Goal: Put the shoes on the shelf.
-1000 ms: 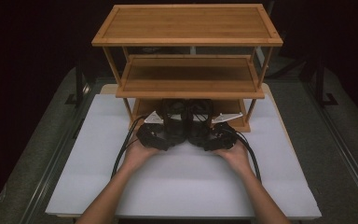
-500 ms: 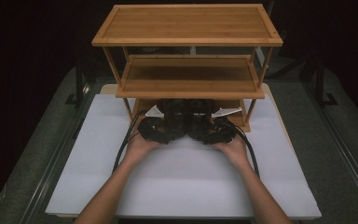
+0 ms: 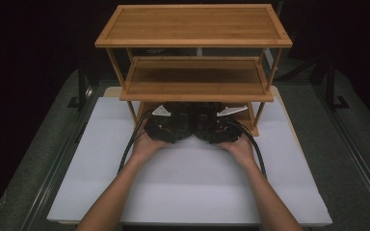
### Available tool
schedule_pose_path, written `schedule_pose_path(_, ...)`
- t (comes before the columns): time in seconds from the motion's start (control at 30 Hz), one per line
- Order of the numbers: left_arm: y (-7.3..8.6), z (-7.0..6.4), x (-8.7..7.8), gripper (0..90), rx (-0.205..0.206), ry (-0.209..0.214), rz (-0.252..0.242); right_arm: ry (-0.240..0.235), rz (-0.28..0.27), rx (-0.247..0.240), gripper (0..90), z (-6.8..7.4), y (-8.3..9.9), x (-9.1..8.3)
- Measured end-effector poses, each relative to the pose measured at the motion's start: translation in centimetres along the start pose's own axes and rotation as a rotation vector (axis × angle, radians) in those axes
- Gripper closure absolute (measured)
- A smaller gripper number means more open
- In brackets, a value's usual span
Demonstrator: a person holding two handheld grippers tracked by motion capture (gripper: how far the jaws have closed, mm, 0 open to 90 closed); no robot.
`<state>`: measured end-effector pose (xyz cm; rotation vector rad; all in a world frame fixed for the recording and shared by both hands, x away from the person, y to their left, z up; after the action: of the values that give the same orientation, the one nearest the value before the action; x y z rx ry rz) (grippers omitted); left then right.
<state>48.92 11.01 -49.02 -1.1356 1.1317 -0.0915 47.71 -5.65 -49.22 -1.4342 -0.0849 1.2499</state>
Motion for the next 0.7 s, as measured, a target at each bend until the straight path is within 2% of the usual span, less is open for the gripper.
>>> schedule_pose_path(0.17, -0.5, 0.5, 0.3, 9.0, 0.005, -0.003, -0.002, 0.006, -0.014, 0.001, 9.8, -0.6, -0.5, 0.2)
schedule_pose_path(0.2, -0.6, 0.6, 0.4, 9.0, 0.004, -0.004, -0.001, 0.006, -0.01, 0.017, 9.8, -0.7, -0.5, 0.2)
schedule_pose_path(0.27, -0.8, 0.7, 0.6, 9.0, -0.002, -0.005, -0.004, 0.006, -0.009, 0.017, 9.7, -0.8, -0.6, 0.3)
schedule_pose_path(0.3, -0.8, 0.8, 0.6, 9.0, 0.01, 0.0, 0.003, 0.005, -0.014, 0.012, 9.8, -0.9, -0.7, 0.4)
schedule_pose_path(0.33, -0.9, 1.0, 0.8, 9.0, 0.0, -0.004, 0.0, 0.009, -0.025, -0.01, 9.7, -1.2, -0.8, 0.4)
schedule_pose_path(0.4, -0.9, 1.2, 1.0, 9.0, 0.007, -0.011, 0.011, 0.018, -0.022, 0.001, 9.7, -1.4, -0.9, 0.5)
schedule_pose_path(0.47, -1.0, 1.3, 1.2, 9.0, 0.001, -0.017, 0.008, 0.023, -0.028, -0.011, 9.8, -1.7, -1.0, 0.7)
schedule_pose_path(0.5, -1.0, 1.4, 1.3, 9.0, 0.012, -0.02, 0.018, 0.017, -0.029, -0.008, 9.7, -1.8, -1.0, 0.8)
schedule_pose_path(0.6, -0.8, 1.4, 1.7, 9.0, 0.023, -0.024, 0.034, 0.04, -0.012, -0.018, 9.7, -2.2, -0.8, 1.1)
schedule_pose_path(0.63, -0.7, 1.5, 1.8, 8.9, 0.025, -0.026, 0.042, 0.047, 0.012, 0.017, 9.7, -2.1, -0.5, 1.0)
schedule_pose_path(0.67, -0.6, 1.5, 1.9, 9.0, 0.027, -0.03, 0.049, 0.047, -0.001, -0.027, 9.7, -2.3, -0.6, 1.3)
schedule_pose_path(0.7, -0.4, 1.5, 2.1, 9.0, 0.031, -0.032, 0.057, 0.05, 0.001, -0.033, 9.7, -2.4, -0.5, 1.4)
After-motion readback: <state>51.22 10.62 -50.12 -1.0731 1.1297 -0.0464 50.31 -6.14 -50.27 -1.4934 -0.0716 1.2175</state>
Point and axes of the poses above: each handheld gripper's, and its own axes: x roughly forward along the jaws, y roughly out of its underside, z roughly to its left, the point moved 9 cm from there along x, roughly forward along the jaws, and after that the axes turned 5 degrees about -y, right-handed, at the moved point
